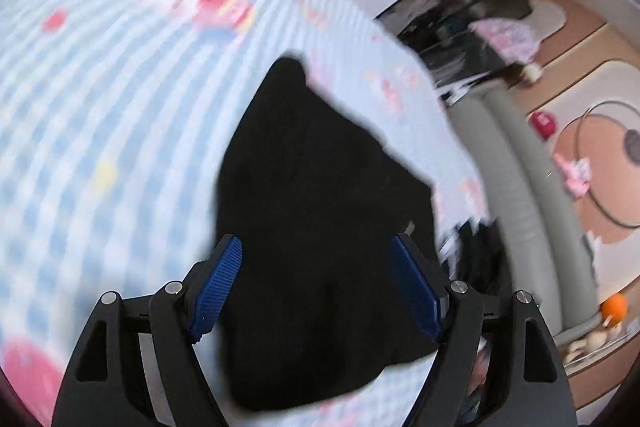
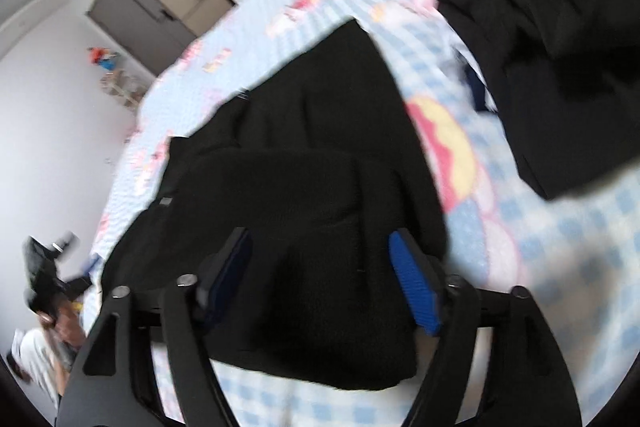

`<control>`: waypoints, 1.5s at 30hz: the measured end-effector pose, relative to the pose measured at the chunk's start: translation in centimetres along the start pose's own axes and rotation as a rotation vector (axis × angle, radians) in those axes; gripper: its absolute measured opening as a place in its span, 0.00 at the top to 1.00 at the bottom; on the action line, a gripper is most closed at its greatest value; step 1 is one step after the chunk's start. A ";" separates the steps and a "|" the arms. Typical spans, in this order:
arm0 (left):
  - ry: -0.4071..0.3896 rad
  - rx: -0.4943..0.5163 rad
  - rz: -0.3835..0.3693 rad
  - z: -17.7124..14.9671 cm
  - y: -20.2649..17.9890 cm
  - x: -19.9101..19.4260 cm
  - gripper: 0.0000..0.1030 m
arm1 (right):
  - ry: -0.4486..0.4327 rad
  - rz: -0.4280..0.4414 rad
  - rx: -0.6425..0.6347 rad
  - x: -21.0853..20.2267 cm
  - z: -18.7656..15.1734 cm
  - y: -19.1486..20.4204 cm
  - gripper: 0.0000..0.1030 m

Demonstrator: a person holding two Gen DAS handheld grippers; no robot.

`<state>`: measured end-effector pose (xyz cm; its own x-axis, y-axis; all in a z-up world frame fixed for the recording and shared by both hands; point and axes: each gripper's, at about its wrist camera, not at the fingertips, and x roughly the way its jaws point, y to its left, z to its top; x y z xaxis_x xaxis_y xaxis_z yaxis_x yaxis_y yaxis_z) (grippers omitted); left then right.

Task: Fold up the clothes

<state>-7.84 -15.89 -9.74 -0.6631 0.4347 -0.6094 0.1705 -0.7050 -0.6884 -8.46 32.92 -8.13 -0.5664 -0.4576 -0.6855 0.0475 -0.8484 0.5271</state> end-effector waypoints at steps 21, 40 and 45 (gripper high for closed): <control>0.070 0.131 0.121 -2.7 0.0 1.2 0.59 | 0.143 -0.100 -0.098 -4.3 -7.8 -0.3 0.76; -0.110 0.361 0.145 -3.1 -10.8 3.2 0.30 | -0.055 -0.212 -0.395 -4.9 -3.4 8.6 0.30; -0.020 0.456 0.263 -4.1 -10.0 8.5 0.29 | 0.053 -0.061 -0.436 0.9 -3.3 11.2 0.29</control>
<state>-12.16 -2.89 -9.66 -0.6554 0.2029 -0.7275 0.0016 -0.9629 -0.2699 -5.70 22.17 -4.48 -0.5364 -0.4068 -0.7395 0.3644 -0.9019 0.2319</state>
